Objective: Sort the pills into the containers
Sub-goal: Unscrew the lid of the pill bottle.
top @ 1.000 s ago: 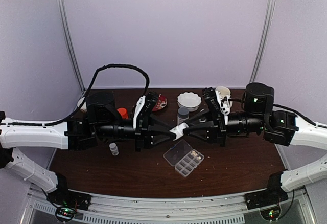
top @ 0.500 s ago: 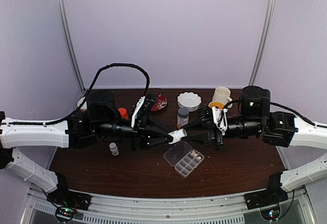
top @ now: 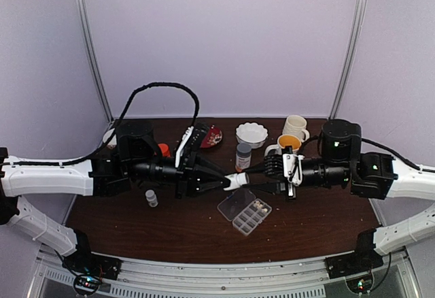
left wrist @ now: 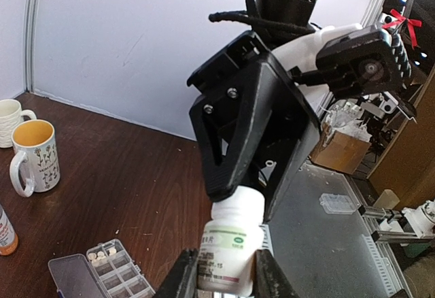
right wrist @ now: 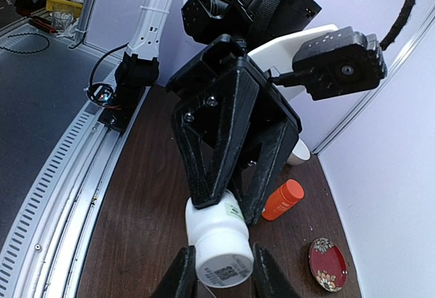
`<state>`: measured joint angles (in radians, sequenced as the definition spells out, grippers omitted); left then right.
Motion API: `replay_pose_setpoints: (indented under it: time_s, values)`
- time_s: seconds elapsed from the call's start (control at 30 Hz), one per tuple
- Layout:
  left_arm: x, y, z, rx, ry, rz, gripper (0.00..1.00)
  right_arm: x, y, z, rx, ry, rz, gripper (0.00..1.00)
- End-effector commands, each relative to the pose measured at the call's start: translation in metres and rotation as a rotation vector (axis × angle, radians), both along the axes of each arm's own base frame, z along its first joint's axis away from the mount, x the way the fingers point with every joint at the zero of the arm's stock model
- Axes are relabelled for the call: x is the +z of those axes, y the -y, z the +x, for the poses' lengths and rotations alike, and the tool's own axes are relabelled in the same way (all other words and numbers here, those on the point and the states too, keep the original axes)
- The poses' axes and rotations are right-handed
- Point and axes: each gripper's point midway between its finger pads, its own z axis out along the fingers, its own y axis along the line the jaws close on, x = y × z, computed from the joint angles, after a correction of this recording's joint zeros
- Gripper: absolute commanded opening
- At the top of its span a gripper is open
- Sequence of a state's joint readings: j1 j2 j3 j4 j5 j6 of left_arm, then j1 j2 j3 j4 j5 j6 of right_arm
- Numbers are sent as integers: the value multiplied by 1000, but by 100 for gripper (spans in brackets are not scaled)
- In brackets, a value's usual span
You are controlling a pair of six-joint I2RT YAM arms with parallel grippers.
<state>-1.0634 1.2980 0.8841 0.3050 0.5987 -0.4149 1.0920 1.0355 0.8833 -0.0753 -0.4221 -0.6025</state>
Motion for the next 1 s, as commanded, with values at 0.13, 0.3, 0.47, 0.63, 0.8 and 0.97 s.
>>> replay_pose_setpoints:
  time_s: [0.13, 0.3, 0.47, 0.63, 0.8, 0.97]
  values:
    - [43, 4, -18, -86, 31, -144, 14, -8, 3, 20, -100, 65, -21, 0]
    - [42, 7, -21, -121, -6, -137, 14, -9, 7, 18, -97, 124, -14, 0]
    - [42, 12, -24, -155, -25, -120, 14, -15, 8, 16, -83, 167, -42, 0]
    - [41, 15, -23, -164, -28, -116, 15, -21, 7, 16, -77, 162, -63, 0]
    - [41, 12, -17, -117, 24, -131, 45, -16, 3, 19, -100, 35, -46, 0]
    - [52, -7, -3, 33, 195, -165, 79, -12, 4, 20, -140, -92, 3, 0]
